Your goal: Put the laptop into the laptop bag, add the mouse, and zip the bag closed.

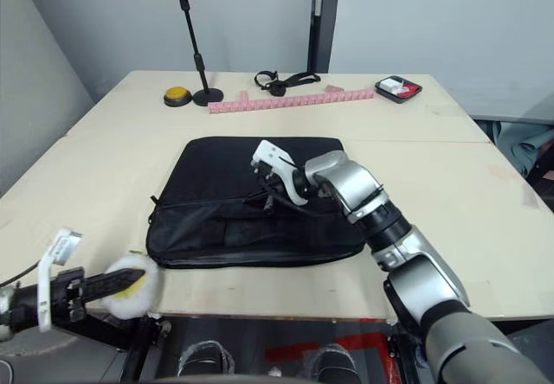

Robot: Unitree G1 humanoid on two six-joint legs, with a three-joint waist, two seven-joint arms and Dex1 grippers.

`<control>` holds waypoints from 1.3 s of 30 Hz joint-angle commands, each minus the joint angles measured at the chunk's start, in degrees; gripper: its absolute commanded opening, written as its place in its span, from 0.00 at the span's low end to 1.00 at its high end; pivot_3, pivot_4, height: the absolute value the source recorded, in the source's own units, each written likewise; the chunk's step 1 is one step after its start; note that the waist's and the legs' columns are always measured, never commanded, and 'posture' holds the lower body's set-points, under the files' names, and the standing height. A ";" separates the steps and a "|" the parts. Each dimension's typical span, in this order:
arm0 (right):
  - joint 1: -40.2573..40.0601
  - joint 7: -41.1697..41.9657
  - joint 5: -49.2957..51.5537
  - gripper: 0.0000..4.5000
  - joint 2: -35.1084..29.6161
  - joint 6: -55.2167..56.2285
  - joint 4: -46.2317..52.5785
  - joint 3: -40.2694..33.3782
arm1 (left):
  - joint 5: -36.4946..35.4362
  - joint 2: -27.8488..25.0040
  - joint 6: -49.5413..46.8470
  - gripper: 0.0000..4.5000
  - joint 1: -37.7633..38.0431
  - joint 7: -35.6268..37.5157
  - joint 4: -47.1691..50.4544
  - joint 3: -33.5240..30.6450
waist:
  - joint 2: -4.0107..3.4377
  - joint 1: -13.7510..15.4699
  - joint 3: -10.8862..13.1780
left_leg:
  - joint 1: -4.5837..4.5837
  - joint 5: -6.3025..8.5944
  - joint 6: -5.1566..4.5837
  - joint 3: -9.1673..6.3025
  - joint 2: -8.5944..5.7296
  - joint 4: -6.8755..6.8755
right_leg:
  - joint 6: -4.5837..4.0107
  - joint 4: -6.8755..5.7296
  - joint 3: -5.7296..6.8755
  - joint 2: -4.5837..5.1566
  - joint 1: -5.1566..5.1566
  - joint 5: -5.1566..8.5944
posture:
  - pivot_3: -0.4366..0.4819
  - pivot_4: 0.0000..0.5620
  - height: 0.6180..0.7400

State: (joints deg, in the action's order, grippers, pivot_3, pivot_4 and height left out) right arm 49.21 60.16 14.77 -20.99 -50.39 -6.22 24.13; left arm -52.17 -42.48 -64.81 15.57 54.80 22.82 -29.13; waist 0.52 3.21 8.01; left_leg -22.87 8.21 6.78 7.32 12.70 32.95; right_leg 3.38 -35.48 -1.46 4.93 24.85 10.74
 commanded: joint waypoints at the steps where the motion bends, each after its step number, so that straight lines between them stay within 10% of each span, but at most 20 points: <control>1: 0.01 -0.62 -1.09 0.00 -0.22 -1.68 -1.34 1.52 | 0.32 -0.32 1.00 0.00 0.51 -1.63 4.49 5.32 | 0.00 -0.04 0.00 | 0.00 0.00 0.00 0.00 0.03 0.00 | 0.00 0.00 0.00 -0.03 0.00 0.00 | 0.48 0.27 1.00; 28: 2.20 -0.74 -1.40 0.00 0.44 -2.42 -2.71 1.25 | 7.50 4.31 10.80 0.00 -24.31 4.11 -3.20 38.26 | -0.06 0.51 -0.07 | 0.10 -0.04 0.10 0.02 0.14 0.44 | -0.01 -0.57 -0.09 -0.12 -0.01 -0.02 | 0.48 0.27 1.00; 39: 2.14 -1.13 -1.22 0.00 0.22 -2.59 -2.52 1.00 | 9.46 11.51 12.02 0.00 -30.59 4.86 -10.08 41.11 | -0.11 1.24 -0.11 | 0.07 -0.06 0.10 0.01 0.12 0.63 | -0.03 -0.68 -0.09 -0.06 -0.04 -0.03 | 0.48 0.27 1.00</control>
State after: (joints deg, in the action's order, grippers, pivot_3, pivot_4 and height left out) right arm 51.25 59.40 14.11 -20.55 -52.47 -8.52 24.71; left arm -42.38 -31.24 -52.66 -15.04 58.71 11.29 11.20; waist 0.41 4.45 7.90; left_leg -22.80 8.15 6.88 7.34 12.83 33.57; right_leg 3.36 -36.17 -1.55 4.86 24.82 10.71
